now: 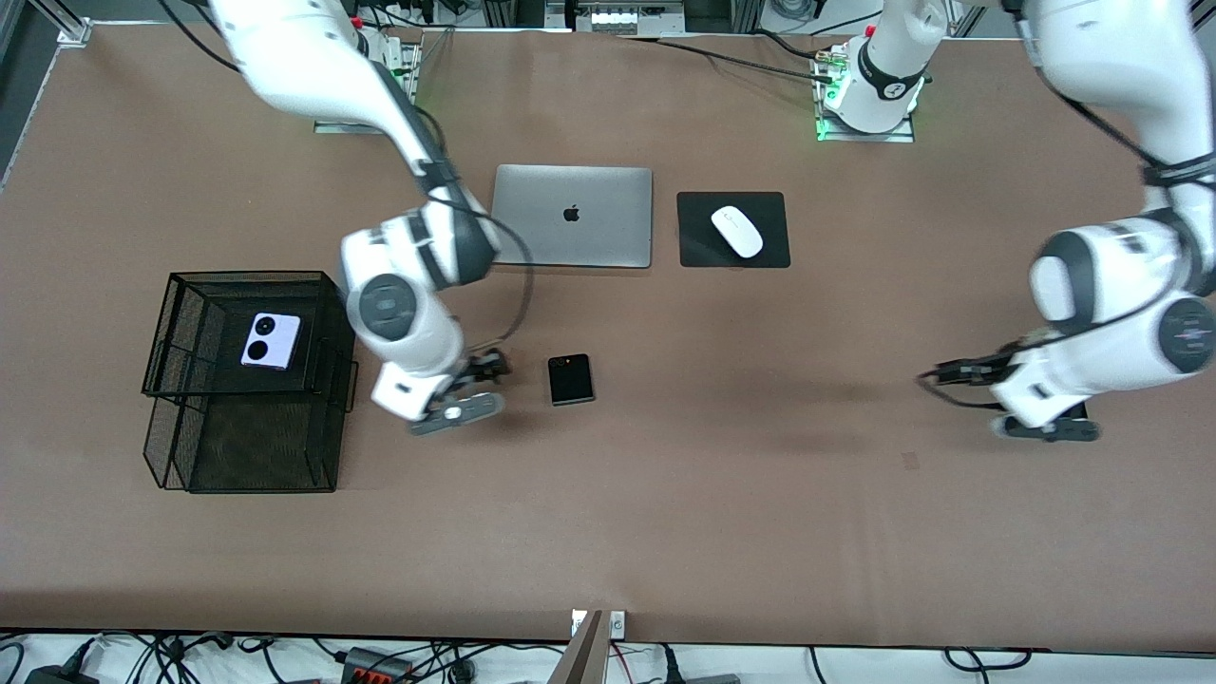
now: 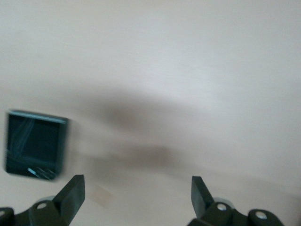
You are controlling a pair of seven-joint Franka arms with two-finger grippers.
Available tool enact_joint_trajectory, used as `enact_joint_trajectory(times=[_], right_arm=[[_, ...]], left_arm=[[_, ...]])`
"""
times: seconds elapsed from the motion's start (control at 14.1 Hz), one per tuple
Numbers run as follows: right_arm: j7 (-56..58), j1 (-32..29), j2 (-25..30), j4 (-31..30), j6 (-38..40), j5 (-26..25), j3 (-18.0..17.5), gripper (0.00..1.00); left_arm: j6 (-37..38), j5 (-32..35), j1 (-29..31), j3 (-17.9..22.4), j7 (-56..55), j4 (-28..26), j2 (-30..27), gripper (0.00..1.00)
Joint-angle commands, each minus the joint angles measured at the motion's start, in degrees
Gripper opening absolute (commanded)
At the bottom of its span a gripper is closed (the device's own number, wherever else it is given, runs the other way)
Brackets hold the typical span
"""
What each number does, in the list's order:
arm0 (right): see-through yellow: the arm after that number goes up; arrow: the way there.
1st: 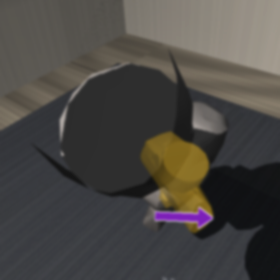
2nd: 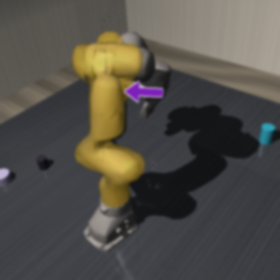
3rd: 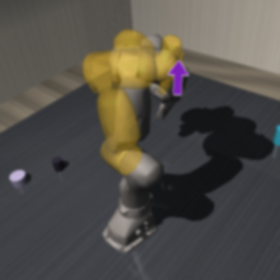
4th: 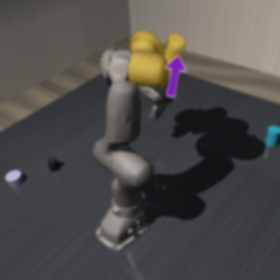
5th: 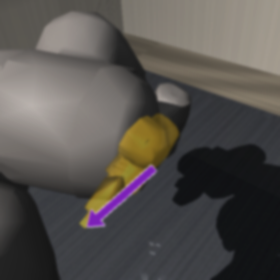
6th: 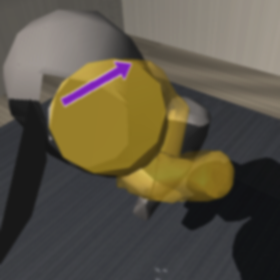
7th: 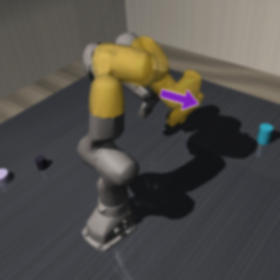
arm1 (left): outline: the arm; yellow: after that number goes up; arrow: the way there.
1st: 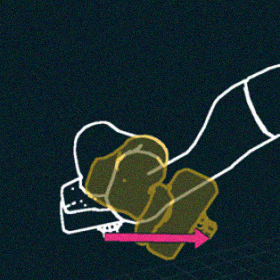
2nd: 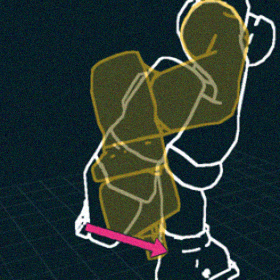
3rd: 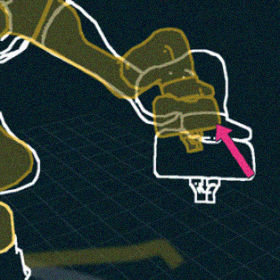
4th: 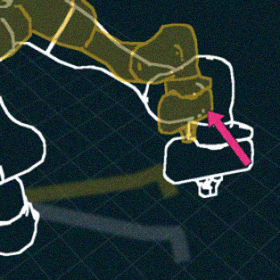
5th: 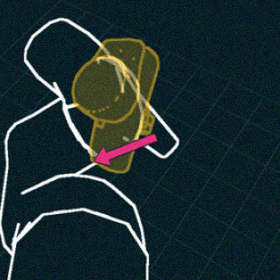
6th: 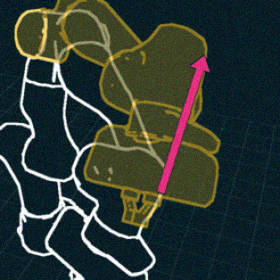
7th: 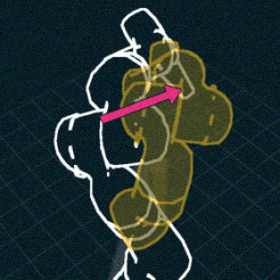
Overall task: Place phones with both arms
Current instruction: 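Release the white phone into the basket while the left gripper sets the flip down, then grasp the flip with the right gripper while the left gripper grasps the phone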
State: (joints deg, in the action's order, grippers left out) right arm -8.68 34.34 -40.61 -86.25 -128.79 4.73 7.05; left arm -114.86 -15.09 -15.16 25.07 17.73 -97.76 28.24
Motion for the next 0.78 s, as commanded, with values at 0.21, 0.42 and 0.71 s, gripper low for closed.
enact_joint_trajectory(times=[0.21, 0.42, 0.71], right_arm=[[-12.23, 6.61, -8.60, 7.93, -1.99, 0.46, 0.86, 1.00], [-13.47, 7.67, -11.32, 10.13, -2.17, 0.37, 0.86, 1.00], [-13.65, 8.37, -13.27, 11.55, -3.31, 0.46, 0.77, 1.00]], left_arm=[[-9.05, 2.61, 7.94, -1.86, 18.31, -5.23, -1.35, 1.00], [-14.84, 2.61, 9.52, -1.95, 22.76, -7.78, -1.17, 1.00], [-17.85, 2.53, 14.79, -3.71, 28.14, -7.88, 0.58, 1.00]])
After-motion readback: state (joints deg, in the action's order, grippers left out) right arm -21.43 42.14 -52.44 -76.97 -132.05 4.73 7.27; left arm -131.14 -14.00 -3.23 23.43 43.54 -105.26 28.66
